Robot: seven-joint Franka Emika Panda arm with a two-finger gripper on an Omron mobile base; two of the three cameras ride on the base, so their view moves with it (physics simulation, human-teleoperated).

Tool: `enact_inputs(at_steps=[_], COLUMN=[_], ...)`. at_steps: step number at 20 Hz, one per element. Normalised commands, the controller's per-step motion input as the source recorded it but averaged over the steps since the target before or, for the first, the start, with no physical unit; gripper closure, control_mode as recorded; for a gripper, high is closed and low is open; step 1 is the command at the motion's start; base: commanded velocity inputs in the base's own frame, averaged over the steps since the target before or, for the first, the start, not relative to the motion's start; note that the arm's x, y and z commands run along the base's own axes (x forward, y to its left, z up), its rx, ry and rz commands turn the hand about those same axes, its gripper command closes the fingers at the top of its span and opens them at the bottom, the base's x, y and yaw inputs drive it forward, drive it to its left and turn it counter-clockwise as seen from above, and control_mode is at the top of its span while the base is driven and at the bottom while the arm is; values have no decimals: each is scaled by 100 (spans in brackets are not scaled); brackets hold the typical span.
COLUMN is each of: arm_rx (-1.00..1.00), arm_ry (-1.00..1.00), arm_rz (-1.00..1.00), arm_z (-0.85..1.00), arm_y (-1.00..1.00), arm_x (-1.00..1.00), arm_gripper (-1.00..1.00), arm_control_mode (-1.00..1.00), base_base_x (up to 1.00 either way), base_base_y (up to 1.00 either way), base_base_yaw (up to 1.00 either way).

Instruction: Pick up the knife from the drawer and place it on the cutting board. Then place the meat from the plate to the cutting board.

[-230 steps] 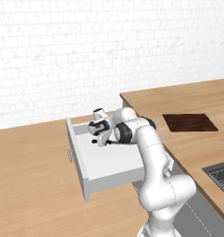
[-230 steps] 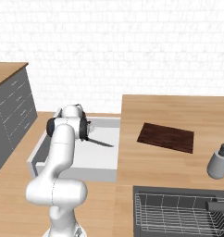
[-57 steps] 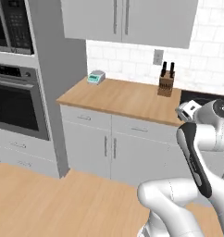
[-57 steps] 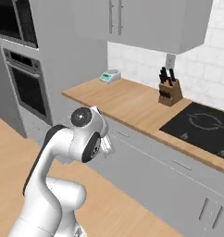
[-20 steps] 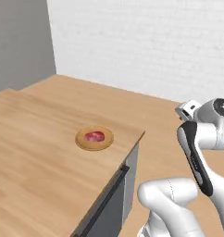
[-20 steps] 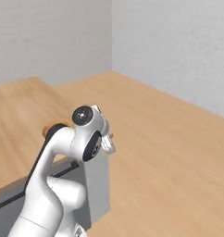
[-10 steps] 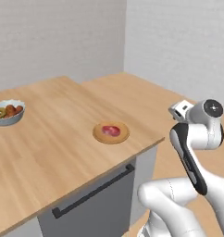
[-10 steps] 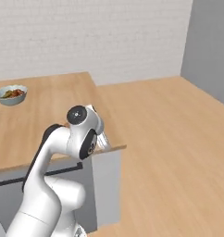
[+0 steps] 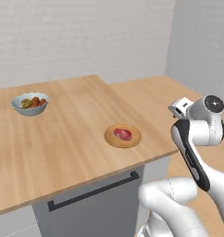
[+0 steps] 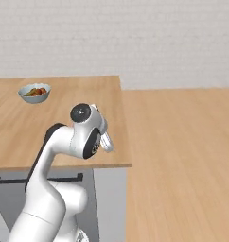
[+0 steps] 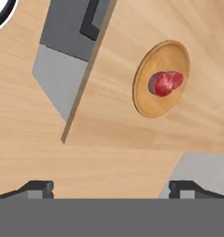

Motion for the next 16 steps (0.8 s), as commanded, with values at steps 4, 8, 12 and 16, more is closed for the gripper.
enact_inputs(at_steps=[4,8,12,16], arm_rx=[0,0,-6,-25], arm_ry=[0,0,5,19], arm_rz=[0,4,40,65], arm_z=[0,0,0,0], arm_y=[0,12,23,11], arm_x=[0,25,88,6], arm_gripper=[-100,-100,-100,-100], arm_control_mode=[100,-100,-100,-100], base_base_x=[1,27,0,0], base_base_y=[-4,10,0,0], base_base_yaw=[33,9,0,0])
